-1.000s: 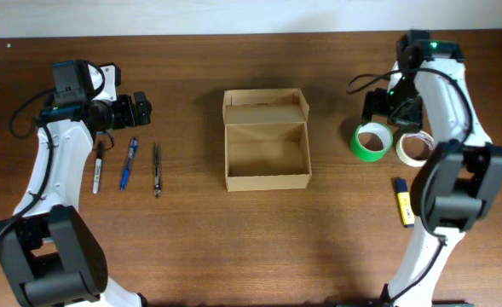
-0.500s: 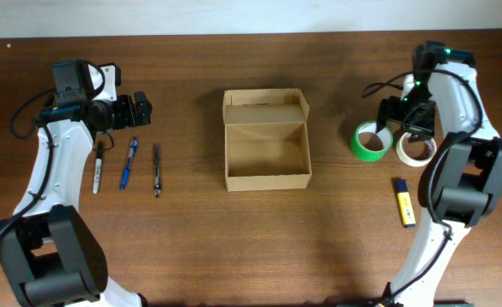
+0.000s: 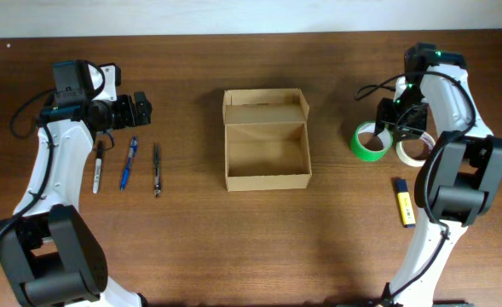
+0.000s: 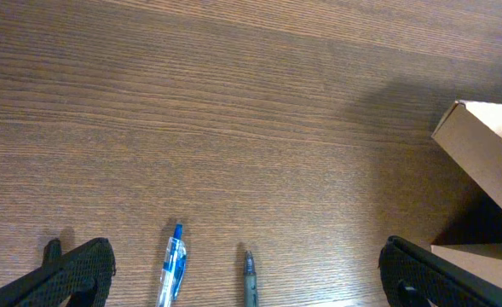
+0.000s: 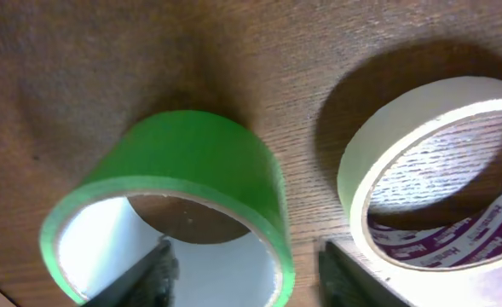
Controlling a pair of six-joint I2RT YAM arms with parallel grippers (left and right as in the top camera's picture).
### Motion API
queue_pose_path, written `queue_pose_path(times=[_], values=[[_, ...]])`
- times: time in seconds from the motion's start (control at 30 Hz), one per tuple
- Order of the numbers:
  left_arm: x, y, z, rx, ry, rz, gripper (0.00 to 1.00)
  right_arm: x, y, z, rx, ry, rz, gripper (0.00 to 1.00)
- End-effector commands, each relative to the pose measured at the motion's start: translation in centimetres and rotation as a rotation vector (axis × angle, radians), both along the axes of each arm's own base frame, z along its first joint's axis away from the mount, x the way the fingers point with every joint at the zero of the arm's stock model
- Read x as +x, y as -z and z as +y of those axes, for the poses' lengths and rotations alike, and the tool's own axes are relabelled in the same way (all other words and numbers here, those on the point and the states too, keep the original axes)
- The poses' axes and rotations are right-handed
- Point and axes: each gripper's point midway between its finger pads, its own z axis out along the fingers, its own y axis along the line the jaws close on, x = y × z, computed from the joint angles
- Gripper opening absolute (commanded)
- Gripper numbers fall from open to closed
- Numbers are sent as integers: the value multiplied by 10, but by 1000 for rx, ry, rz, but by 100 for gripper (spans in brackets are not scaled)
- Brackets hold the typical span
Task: Pack container
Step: 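Raise both arms and lower the right gripper onto the green tape roll, then lift the green tape with the right gripper and lower it into the box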
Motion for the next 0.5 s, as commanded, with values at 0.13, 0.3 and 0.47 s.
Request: queue_pose_path(times=[0.13, 0.3, 0.47], values=[[3, -2, -1, 0, 23, -10, 99, -1, 8, 0, 0, 0, 13, 49], [3, -2, -1, 0, 23, -10, 99, -9, 28, 7, 9, -6, 47, 48], [3, -2, -1, 0, 23, -10, 99, -10, 35, 8, 8, 14, 51, 35]])
